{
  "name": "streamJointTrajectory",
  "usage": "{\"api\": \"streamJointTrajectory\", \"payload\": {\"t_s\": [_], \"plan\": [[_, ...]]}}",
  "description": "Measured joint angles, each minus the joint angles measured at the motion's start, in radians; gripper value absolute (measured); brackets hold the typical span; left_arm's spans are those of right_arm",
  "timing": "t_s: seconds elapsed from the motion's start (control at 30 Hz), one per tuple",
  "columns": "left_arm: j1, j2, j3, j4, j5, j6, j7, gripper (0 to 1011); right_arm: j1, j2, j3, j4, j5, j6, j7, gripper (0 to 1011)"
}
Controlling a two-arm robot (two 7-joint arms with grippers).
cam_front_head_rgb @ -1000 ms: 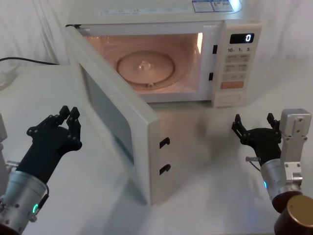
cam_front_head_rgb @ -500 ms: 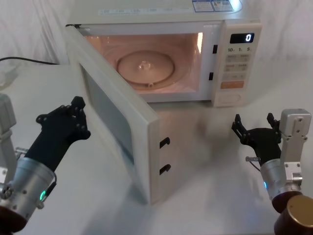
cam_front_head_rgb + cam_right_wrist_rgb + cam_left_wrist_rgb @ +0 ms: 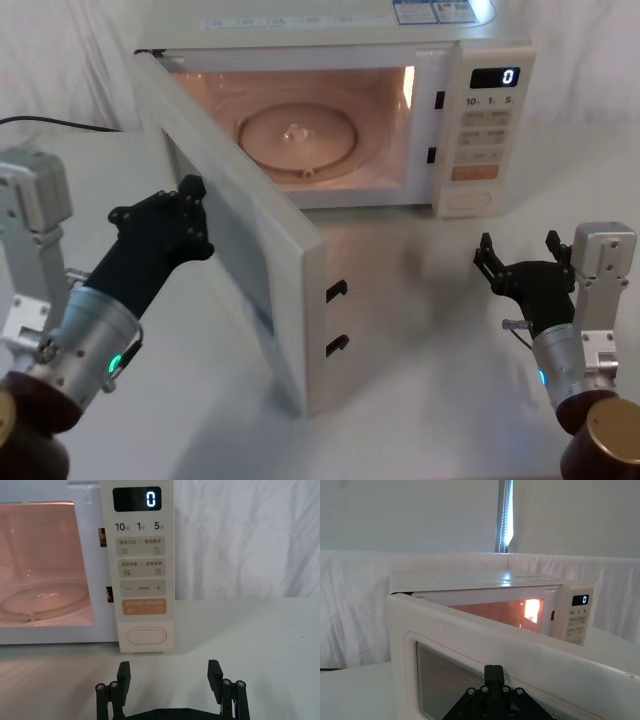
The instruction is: Press the button to open the microwave door with one hand; close the microwave door with the other hand.
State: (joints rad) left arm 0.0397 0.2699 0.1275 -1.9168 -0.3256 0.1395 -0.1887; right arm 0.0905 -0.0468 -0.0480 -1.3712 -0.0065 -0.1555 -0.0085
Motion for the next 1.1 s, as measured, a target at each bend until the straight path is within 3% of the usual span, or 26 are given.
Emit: {"api": "streamJointTrajectory", "payload": {"t_s": [0.67,1.1], "plan": [[-0.164,-0.058,0.098,0.139,0.033,-0.004,0.007,0,0.0,0.0,0.0,0.0,0.0,0.0,0.0,1000],[-0.286,-0.119,0.147,0.284,0.051,-0.004,0.009,0,0.0,0.0,0.0,0.0,0.0,0.0,0.0,1000]]}}
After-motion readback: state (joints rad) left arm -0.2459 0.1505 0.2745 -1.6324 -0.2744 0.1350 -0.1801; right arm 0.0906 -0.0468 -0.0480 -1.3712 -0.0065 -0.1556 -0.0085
